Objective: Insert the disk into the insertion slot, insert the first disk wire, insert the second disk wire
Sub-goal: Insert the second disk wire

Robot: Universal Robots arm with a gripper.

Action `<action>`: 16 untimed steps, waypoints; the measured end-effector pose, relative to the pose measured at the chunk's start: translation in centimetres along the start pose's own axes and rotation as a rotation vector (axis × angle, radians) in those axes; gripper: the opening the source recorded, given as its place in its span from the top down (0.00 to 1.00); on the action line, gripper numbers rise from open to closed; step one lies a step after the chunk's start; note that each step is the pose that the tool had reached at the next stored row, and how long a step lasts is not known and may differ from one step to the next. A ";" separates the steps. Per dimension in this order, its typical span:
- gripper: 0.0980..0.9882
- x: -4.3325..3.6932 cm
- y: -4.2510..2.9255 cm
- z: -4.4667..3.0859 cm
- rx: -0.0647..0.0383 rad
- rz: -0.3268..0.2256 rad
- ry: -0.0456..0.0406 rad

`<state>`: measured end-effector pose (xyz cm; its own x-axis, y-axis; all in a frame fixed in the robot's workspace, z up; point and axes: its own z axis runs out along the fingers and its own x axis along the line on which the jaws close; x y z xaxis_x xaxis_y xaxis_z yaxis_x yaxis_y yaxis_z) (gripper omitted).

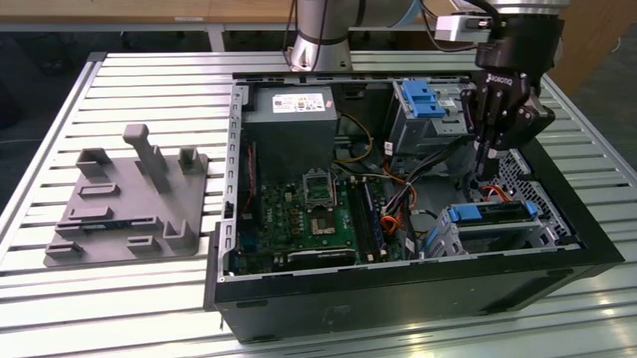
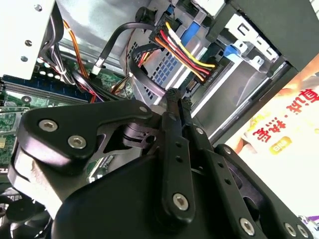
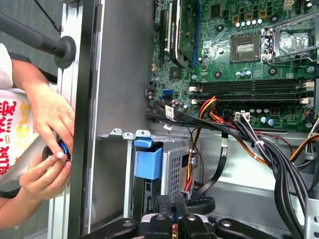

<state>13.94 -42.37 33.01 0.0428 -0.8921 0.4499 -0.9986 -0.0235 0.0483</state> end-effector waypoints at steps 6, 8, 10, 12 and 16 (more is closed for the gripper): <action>0.94 0.25 -0.62 0.08 -0.011 -0.006 -0.0156; 0.94 0.41 -0.61 0.15 -0.010 -0.007 -0.0372; 0.94 0.58 -0.61 0.20 -0.009 -0.008 -0.0613; 0.94 0.79 -0.60 0.24 -0.008 -0.009 -0.0832; 0.94 1.25 -0.58 0.32 -0.006 -0.010 -0.1205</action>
<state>14.56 -43.62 33.25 0.0486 -0.9396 0.3389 -0.9978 -0.0308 0.0579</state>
